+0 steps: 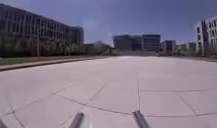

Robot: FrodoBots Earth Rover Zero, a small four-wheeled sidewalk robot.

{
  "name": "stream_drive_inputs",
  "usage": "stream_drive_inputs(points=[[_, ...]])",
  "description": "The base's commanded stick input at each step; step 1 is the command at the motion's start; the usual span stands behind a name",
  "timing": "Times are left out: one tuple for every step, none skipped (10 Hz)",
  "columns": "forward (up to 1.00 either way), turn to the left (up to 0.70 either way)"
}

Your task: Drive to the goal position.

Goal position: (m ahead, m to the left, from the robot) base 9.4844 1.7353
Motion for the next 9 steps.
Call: stream_drive_inputs(points=[[1.0, 0.27], [1.0, 0.27], [1.0, 0.27], [1.0, 0.27], [1.0, 0.27], [1.0, 0.27], [1.0, 0.27], [1.0, 0.27], [1.0, 0.27]])
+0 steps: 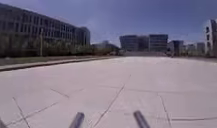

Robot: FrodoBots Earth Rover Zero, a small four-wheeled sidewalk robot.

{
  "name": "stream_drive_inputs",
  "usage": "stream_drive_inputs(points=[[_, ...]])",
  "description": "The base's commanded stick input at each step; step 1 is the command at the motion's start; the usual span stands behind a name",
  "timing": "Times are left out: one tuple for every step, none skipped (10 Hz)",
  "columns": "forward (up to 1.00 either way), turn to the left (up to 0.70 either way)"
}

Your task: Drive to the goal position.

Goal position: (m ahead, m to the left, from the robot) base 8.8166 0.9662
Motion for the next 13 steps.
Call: stream_drive_inputs(points=[[1.0, 0.27], [1.0, 0.27], [1.0, 0.27], [1.0, 0.27], [1.0, 0.0], [1.0, 0.0], [1.0, 0.0], [1.0, 0.0], [1.0, 0.0], [1.0, 0.0], [1.0, 0.0], [1.0, 0.0], [1.0, 0.0]])
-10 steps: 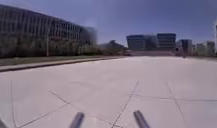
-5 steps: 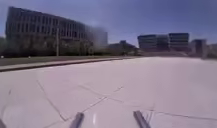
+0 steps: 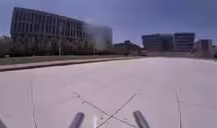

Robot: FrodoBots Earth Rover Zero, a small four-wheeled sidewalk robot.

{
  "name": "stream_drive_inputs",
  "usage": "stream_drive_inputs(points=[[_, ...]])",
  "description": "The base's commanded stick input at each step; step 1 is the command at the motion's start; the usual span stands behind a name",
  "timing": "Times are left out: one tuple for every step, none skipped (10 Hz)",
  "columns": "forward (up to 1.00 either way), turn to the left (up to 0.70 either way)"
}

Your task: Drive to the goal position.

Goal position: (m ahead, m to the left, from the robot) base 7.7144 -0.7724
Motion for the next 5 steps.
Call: stream_drive_inputs(points=[[1.0, 0.0], [1.0, 0.0], [1.0, 0.0], [1.0, 0.0], [1.0, 0.0]])
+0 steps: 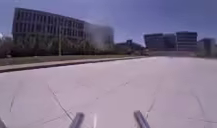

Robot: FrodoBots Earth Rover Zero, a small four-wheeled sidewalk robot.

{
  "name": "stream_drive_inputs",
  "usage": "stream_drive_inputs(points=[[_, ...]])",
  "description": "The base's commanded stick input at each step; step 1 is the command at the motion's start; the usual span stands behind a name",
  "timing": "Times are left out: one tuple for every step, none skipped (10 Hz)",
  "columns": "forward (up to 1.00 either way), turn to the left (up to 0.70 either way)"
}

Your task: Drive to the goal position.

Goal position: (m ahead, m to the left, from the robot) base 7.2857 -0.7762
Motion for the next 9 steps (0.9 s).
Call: stream_drive_inputs(points=[[1.0, 0.0], [1.0, 0.0], [1.0, 0.0], [1.0, 0.0], [1.0, 0.0], [1.0, 0.0], [1.0, 0.0], [1.0, 0.0], [1.0, 0.0]])
